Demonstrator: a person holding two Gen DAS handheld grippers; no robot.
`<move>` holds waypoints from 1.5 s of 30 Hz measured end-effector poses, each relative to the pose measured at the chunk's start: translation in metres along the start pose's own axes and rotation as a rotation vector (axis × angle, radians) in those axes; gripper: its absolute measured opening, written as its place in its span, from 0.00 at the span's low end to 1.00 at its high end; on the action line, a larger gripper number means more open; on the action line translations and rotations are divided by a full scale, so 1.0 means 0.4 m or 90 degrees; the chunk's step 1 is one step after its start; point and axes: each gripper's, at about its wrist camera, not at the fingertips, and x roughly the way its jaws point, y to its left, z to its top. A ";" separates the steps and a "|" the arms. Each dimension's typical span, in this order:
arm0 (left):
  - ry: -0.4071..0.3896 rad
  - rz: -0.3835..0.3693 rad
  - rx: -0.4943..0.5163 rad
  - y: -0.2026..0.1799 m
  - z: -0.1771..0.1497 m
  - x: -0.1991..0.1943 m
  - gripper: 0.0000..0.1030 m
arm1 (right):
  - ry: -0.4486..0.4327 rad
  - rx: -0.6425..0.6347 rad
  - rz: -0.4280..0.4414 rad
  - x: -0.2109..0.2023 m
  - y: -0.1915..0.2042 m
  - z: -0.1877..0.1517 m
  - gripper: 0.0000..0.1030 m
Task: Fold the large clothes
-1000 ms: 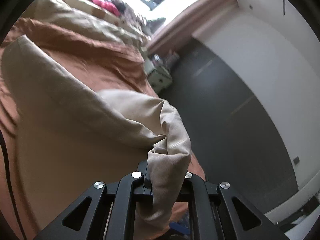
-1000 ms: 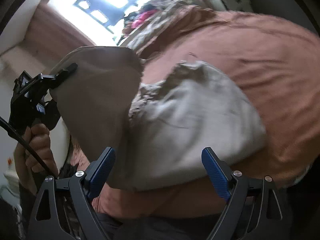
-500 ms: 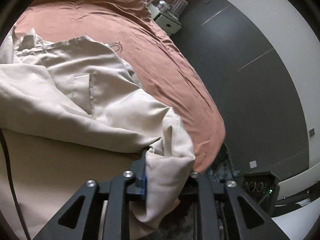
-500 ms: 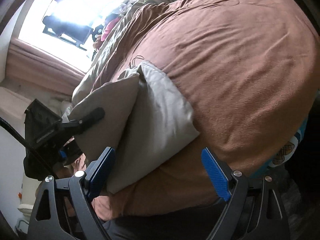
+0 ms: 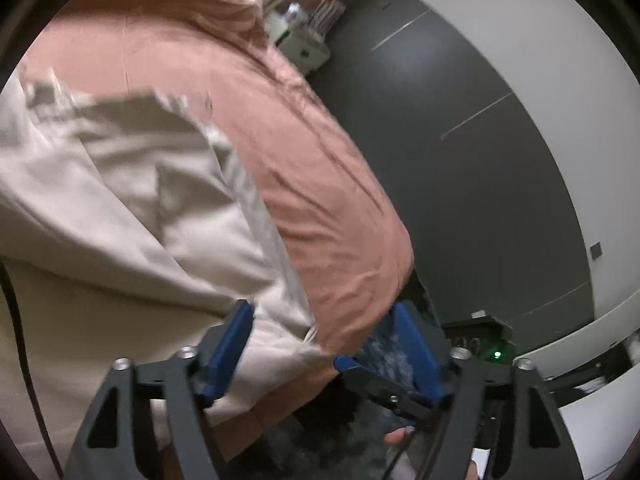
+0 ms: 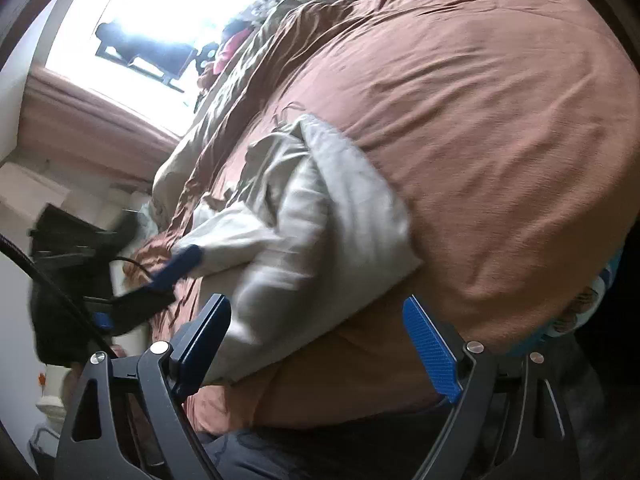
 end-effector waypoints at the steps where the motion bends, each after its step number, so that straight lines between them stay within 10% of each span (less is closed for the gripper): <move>1: -0.013 0.013 0.010 0.000 0.005 -0.033 0.75 | -0.001 -0.015 0.001 0.008 0.013 0.002 0.85; 8: -0.059 0.134 -0.032 0.128 -0.005 -0.202 0.75 | 0.023 -0.065 -0.050 0.115 0.045 0.021 0.80; 13: -0.068 0.231 -0.075 0.261 -0.058 -0.285 0.75 | 0.039 -0.060 -0.037 0.180 0.033 0.039 0.27; 19: -0.041 0.304 -0.152 0.405 -0.128 -0.293 0.75 | -0.005 -0.092 -0.003 0.136 0.052 0.064 0.08; 37: -0.004 0.256 -0.108 0.384 -0.148 -0.199 0.53 | -0.006 -0.060 -0.036 0.059 -0.036 0.023 0.12; 39: -0.013 0.248 -0.121 0.396 -0.142 -0.200 0.53 | -0.008 -0.087 -0.071 0.036 -0.010 0.034 0.22; 42: -0.029 0.245 -0.124 0.410 -0.125 -0.209 0.53 | -0.045 -0.144 -0.115 -0.012 0.049 0.057 0.65; 45: -0.046 0.239 -0.120 0.416 -0.106 -0.212 0.53 | -0.059 -0.218 -0.144 -0.033 0.138 0.067 0.71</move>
